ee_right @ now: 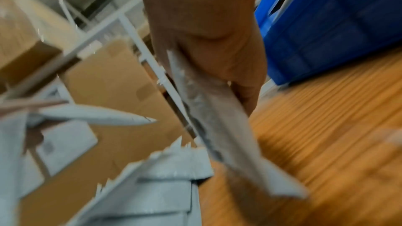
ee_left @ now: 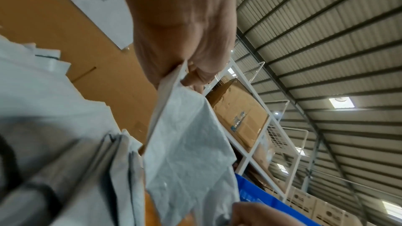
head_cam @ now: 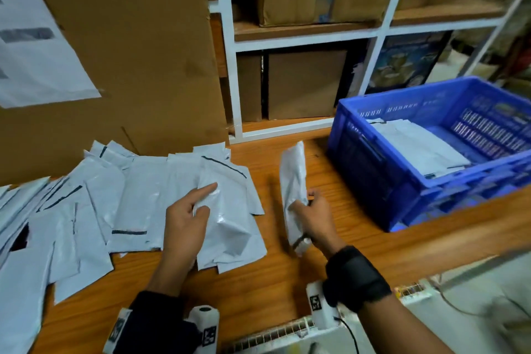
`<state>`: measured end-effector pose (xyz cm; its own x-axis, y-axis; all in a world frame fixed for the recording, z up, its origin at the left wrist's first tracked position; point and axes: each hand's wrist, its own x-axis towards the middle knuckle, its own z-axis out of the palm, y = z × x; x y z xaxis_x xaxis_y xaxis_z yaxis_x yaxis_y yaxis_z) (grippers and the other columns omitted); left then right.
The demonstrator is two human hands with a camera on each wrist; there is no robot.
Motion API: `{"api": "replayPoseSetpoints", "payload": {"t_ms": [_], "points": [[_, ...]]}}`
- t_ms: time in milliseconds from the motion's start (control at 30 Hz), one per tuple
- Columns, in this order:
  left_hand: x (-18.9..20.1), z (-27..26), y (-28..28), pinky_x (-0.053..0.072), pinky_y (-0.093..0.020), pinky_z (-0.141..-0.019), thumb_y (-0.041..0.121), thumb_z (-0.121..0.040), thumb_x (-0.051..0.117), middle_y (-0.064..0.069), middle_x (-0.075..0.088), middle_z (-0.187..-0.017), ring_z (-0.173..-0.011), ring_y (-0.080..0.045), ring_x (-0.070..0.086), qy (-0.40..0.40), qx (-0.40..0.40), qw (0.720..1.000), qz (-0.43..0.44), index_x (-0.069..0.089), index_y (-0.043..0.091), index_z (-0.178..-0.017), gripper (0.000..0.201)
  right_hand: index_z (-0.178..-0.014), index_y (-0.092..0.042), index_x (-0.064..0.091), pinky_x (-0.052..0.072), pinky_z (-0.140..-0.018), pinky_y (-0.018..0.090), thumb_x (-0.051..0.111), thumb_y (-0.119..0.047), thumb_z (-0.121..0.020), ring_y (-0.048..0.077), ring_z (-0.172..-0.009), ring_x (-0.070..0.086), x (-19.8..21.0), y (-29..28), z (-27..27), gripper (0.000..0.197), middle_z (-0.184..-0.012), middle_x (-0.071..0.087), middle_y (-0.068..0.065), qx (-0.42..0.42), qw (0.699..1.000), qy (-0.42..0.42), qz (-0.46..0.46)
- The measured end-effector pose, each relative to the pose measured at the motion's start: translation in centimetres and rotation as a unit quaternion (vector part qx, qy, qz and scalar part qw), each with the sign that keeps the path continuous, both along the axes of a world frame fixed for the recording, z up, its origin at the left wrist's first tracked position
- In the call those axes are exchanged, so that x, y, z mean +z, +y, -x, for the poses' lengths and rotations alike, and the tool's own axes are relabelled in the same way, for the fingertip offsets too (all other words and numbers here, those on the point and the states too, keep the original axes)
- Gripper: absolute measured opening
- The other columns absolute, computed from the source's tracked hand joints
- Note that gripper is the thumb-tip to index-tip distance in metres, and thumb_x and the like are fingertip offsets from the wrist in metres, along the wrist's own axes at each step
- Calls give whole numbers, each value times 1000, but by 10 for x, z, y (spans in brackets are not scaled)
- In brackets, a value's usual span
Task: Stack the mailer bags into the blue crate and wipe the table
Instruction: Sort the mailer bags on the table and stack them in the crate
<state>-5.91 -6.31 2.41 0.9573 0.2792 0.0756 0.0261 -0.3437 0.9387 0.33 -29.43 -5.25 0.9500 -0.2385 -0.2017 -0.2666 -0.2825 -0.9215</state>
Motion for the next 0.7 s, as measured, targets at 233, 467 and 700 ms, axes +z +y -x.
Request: {"api": "replayPoseSetpoints", "payload": {"t_ms": [233,467,700], "points": [[8,19,-107,41,-38,-109,22,-92,64,3,60,-135,-124,-14,54,-23,-41,998,36,67,18,-124,32,-136,-26,38,49,-74,7,58,3,-85,4,-111,57,37,-95,88,62,-122,55,-9,-42,985,-133,-100],[14,28,-236,46,-17,-98,17,-93,62,13,60,-131,-123,-7,54,-67,-74,992,74,66,43,-104,29,-150,-39,33,23,-106,18,44,6,-89,4,-124,49,44,-213,137,77,-140,40,-40,-2,970,-241,22],[30,18,-343,47,-47,-104,7,-100,51,22,63,-126,-122,-4,56,-72,-123,986,85,69,31,-120,37,-115,-35,68,43,-76,11,55,-25,-84,2,-88,59,62,-332,130,35,-103,67,-11,-49,952,-303,-12]]}}
